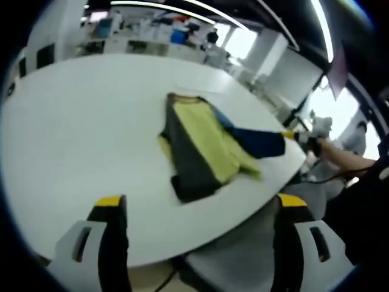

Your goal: Fold the garment on the visible template until the final outline fits inside the template.

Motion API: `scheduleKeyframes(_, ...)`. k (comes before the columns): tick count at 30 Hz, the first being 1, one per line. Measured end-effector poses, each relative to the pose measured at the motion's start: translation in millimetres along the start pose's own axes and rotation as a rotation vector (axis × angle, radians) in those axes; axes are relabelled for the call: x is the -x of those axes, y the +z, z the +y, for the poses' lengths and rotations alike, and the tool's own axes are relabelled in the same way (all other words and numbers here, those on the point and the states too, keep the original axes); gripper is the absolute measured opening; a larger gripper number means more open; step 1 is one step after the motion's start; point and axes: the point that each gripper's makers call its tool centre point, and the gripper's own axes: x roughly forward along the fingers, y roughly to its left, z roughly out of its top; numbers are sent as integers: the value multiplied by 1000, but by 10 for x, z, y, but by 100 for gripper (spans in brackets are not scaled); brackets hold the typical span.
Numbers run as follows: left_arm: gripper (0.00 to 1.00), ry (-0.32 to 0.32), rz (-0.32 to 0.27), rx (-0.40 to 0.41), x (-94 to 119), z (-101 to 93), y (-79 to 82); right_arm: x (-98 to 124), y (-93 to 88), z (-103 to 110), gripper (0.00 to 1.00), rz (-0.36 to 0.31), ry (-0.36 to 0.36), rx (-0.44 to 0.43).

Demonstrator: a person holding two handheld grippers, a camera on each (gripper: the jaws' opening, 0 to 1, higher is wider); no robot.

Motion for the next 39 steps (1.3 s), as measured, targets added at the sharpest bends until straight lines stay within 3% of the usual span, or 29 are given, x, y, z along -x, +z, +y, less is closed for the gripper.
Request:
scheduleKeyframes(12, 97, 33, 12, 2, -25, -70, -35, 62, -2, -775, 2, -27, -131, -106)
scheduleKeyframes(23, 97, 56, 19, 15, -75, -111, -30, 147, -114, -1449, 2, -10, -244, -171)
scheduleKeyframes(29, 97, 63, 29, 16, -103, -113, -26, 136, -211, -1636, 2, 20, -266, -178)
scheduleKeyframes(39, 97, 64, 40, 23, -213, -128, -10, 80, -342, -1747, 2, 68, -276, -184)
